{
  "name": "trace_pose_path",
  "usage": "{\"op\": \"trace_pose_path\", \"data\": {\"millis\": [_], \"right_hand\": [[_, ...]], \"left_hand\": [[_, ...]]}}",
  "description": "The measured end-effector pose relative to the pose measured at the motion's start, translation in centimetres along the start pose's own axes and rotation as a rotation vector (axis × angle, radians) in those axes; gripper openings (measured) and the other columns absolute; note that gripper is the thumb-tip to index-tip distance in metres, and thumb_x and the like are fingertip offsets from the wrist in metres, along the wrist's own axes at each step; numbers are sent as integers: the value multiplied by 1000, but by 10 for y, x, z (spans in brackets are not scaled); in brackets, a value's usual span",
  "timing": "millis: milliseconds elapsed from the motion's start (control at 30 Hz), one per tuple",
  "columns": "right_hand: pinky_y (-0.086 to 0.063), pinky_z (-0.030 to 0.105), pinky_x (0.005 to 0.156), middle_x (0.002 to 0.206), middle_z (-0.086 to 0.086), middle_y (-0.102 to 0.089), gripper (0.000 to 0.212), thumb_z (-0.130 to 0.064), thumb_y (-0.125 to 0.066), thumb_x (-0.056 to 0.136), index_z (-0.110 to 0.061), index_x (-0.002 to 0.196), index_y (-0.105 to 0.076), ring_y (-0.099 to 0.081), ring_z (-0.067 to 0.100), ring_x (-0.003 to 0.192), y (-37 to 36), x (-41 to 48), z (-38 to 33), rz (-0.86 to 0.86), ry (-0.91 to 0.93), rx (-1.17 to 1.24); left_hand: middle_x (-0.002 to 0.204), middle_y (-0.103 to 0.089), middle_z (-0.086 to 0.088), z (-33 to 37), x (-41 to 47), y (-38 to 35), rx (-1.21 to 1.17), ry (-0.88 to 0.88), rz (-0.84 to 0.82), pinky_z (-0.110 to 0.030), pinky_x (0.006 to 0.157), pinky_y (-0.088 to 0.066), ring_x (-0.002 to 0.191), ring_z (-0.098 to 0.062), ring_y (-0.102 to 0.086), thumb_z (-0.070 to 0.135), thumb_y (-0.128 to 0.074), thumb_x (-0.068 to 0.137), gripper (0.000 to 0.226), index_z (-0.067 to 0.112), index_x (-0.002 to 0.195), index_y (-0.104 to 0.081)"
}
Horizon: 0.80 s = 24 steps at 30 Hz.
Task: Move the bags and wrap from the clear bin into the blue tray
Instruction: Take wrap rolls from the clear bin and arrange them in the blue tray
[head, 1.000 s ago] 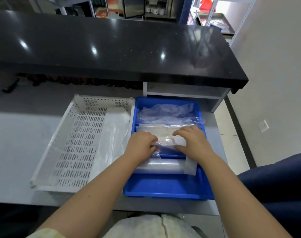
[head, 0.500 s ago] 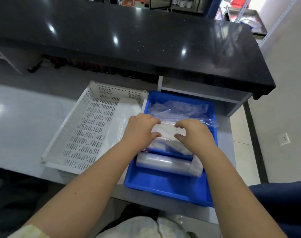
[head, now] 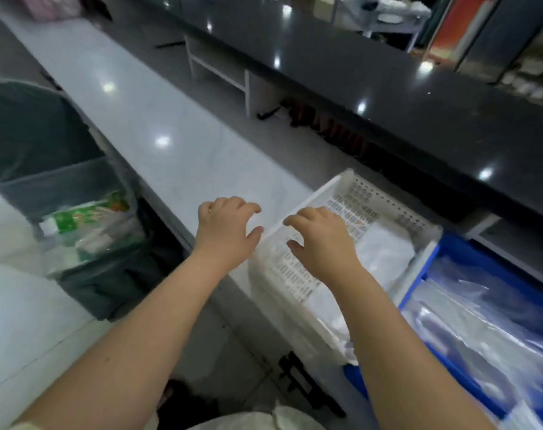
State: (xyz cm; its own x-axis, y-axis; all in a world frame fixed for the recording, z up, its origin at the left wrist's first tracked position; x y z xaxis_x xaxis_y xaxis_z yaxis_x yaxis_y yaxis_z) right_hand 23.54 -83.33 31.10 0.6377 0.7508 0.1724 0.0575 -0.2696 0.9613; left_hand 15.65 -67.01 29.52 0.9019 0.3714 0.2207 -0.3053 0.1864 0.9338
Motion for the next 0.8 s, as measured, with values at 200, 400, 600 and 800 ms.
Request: {"op": "trace_pose_path", "data": {"millis": [200, 400, 600, 800], "right_hand": [[-41, 39, 82, 111, -1, -62, 34, -25, -65, 80, -24, 114, -62, -52, 30, 102, -64, 123, -174, -22, 283, -20], [-41, 39, 77, 104, 3, -62, 36, -26, -67, 76, -22, 112, -62, -54, 32, 98, -135, 224, -331, -89, 464, 5], [-41, 41, 90, 122, -3, -57, 46, -29, -65, 80, -28, 125, -54, -48, 26, 112, -207, 294, -409, -245, 531, 43], [-43, 43, 91, 121, -1, -57, 44, -30, -65, 82, -27, 125, -55, -49, 26, 111, -284, 382, -428, -358, 496, 77]], "left_hand": [[113, -60, 2, -200, -20, 63, 101, 253, 101, -44, 90, -37, 107, -26, -51, 50, -61, 78, 41, 33, 116, -61], [114, -58, 1, -383, -41, 102, 189, 472, 59, -42, 87, -37, 108, -27, -49, 54, -61, 74, 45, 34, 115, -60], [120, -57, -1, -508, -43, 95, 126, 632, -28, -43, 91, -37, 112, -27, -46, 51, -60, 77, 51, 32, 125, -55], [122, -56, -2, -599, -7, 56, 75, 741, -95, -44, 92, -35, 114, -27, -46, 46, -61, 76, 53, 33, 126, -54]]}}
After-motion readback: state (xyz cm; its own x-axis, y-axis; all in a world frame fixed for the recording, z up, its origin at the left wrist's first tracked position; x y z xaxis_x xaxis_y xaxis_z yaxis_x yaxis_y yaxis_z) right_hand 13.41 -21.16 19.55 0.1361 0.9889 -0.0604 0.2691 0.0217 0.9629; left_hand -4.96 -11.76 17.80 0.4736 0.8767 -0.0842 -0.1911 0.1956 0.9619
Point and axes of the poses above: each hand's wrist, its own x-axis towards the middle knuckle, its own y-axis out of the back of the hand, z = x × y, the point moved 2 cm from there along x, towards the middle knuckle
